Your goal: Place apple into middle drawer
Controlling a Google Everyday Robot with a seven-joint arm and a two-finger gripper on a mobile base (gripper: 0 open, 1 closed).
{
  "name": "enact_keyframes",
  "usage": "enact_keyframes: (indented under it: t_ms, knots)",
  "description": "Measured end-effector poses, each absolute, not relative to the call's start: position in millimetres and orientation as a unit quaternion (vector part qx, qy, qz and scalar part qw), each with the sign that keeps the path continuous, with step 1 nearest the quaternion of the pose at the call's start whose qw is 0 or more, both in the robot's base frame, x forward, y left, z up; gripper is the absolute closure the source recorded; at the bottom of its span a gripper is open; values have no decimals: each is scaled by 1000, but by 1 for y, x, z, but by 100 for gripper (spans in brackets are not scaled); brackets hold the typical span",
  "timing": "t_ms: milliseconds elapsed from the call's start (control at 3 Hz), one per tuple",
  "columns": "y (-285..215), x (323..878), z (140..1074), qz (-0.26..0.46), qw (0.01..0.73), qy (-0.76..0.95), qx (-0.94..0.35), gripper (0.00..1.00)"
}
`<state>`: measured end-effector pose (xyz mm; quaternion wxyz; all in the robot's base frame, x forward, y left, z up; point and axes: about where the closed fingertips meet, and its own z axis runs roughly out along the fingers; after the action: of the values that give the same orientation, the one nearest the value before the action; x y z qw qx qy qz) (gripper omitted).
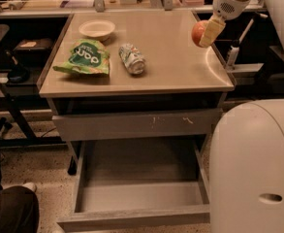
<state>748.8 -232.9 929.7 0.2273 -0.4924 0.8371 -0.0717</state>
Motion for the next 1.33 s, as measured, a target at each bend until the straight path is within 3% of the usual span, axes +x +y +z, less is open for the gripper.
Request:
enact_keyframes:
  t_ms: [667,1000,1333]
  knots:
    - [-251,706,955,-87,218,851,-470,100]
    - [-256,624,1002,-110,224,866,-433,100]
    - [-256,624,1002,-110,224,866,-433,100]
